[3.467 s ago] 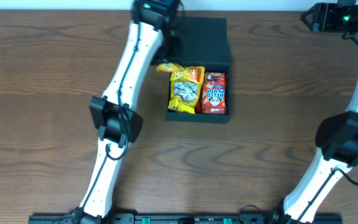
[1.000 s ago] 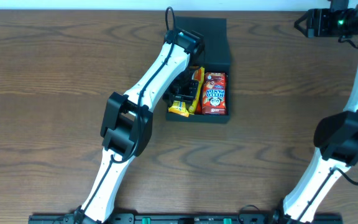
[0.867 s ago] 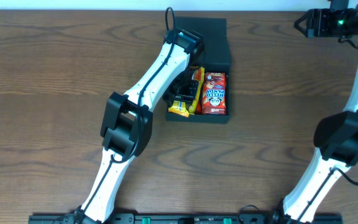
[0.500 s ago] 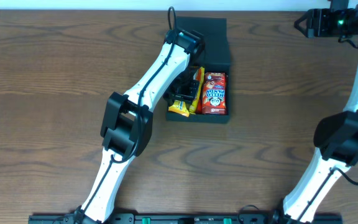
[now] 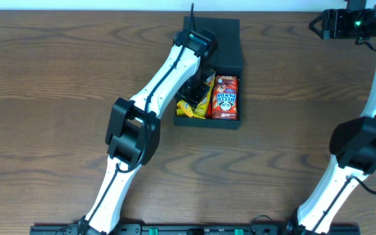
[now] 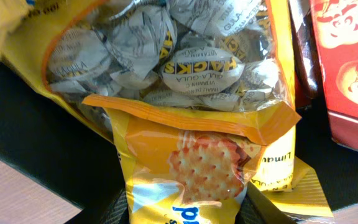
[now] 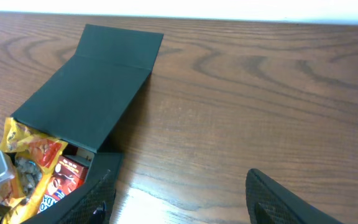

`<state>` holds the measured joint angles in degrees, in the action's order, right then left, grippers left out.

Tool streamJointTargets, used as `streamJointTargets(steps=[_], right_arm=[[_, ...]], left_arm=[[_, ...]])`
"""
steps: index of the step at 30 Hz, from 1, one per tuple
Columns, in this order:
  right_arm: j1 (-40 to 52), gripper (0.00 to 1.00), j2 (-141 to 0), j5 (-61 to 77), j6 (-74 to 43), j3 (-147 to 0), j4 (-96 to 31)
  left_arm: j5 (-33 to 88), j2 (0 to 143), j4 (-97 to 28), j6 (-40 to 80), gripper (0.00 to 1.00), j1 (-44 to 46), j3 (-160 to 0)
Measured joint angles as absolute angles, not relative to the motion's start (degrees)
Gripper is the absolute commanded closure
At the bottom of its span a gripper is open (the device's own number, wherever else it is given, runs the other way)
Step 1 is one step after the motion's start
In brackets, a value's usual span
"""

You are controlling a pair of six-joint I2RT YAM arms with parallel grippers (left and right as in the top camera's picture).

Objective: Pack container
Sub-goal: 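Lower the packet into the box beside the candy bag and release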

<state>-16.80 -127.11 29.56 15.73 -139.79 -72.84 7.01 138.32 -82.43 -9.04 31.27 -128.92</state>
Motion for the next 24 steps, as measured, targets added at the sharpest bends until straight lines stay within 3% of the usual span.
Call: streamJointTargets(steps=[7, 11, 14, 19, 22, 24], right_arm=[[-16.8, 0.32, -127.1, 29.6, 15.7, -139.8, -72.8], [-16.8, 0.32, -127.1, 29.6, 15.7, -139.8, -72.8], [-16.8, 0.32, -127.1, 29.6, 15.7, -139.8, -72.8], [-16.8, 0.32, -127.1, 29.6, 15.7, -139.8, -72.8], [-16.8, 0.32, -127.1, 29.6, 15.7, -139.8, -72.8], [-16.8, 0.32, -127.1, 29.6, 15.7, -139.8, -72.8]], left_arm=[[6.8, 138.3, -82.3, -10.0, 0.77, 31.2, -128.9], [7.1, 138.3, -82.5, -4.5, 0.86, 31.2, -128.9], [8.6, 138.3, -82.6, 0.7, 0.85, 31.2, -128.9], [10.8, 138.3, -82.1, 9.3, 0.73, 31.0, -128.9], [12.3, 138.3, -81.9, 11.9, 0.72, 30.9, -128.9], [13.4, 138.3, -81.8, 13.2, 0.62, 30.9, -128.9]])
